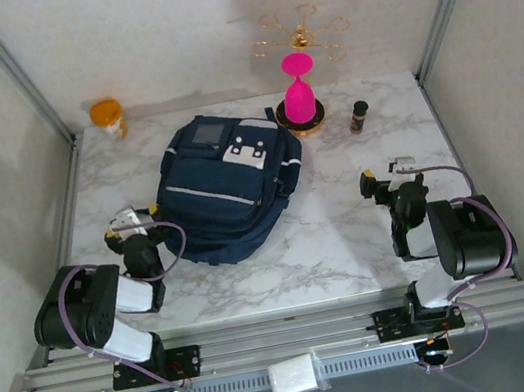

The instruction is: Pack the student bag

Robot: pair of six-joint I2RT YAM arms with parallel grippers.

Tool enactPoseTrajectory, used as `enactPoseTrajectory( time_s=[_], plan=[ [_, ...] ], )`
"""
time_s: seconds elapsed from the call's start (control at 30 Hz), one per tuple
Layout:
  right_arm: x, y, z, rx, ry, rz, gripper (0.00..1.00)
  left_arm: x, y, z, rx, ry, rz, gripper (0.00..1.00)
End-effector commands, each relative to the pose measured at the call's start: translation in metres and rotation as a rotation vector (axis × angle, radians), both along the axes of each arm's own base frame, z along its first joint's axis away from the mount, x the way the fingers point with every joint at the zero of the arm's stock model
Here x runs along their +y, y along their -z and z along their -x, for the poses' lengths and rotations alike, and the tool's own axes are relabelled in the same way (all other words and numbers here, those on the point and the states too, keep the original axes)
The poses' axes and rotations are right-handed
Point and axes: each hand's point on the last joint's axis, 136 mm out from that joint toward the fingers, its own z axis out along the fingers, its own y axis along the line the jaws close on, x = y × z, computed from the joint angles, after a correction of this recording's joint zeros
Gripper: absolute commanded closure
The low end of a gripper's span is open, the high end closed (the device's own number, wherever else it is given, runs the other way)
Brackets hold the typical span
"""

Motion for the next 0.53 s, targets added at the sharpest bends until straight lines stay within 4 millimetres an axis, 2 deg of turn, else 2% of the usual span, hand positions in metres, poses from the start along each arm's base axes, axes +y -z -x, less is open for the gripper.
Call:
enactPoseTrajectory(
  time_s=[0.0,0.5],
  plan=[
    [0.0073,-0.0257,-0.0095,-0.096,-0.028,0.036,0.01,-0.0096,-0.0195,-0.0140,-0.076,0.075,0.034,0.01],
    [0.0078,-0.0251,-0.0094,-0.093,-0.033,0.032,0.01,-0.0098,-0.0187,-0.0140,-0.070,0.076,0.033,0.01]
  ],
)
